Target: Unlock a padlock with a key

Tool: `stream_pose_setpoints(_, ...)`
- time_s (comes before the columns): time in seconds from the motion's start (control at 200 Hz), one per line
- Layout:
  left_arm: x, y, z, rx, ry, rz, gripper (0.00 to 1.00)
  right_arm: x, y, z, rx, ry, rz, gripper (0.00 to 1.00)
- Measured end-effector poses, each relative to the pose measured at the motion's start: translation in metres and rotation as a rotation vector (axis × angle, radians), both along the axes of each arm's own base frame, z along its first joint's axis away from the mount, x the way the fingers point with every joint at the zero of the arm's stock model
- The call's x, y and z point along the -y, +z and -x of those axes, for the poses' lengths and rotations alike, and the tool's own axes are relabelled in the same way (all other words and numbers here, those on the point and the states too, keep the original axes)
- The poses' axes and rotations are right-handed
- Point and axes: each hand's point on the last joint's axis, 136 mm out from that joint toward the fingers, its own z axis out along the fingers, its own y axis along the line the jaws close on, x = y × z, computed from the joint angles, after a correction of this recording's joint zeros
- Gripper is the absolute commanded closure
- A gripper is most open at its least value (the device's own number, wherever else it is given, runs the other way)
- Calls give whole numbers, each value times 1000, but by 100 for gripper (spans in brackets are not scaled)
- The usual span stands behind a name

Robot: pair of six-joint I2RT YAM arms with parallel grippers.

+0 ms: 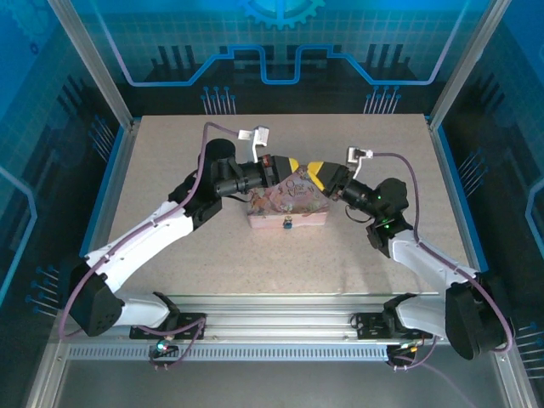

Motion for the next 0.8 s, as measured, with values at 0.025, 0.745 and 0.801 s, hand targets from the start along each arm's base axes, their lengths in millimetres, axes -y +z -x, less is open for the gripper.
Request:
stream_pose_setpoints(0.025,0,1,0,-1,0,5,100,-2,0,0,-2,5,-3,50)
stream_pose_setpoints(0.745,3,4,2,-5,-6,38,100,-10,18,5,39,43,-36,66)
stream_pose_setpoints(0.801,3,5,2,-4,-6,39,100,-10,18,6,40,45,-38,68)
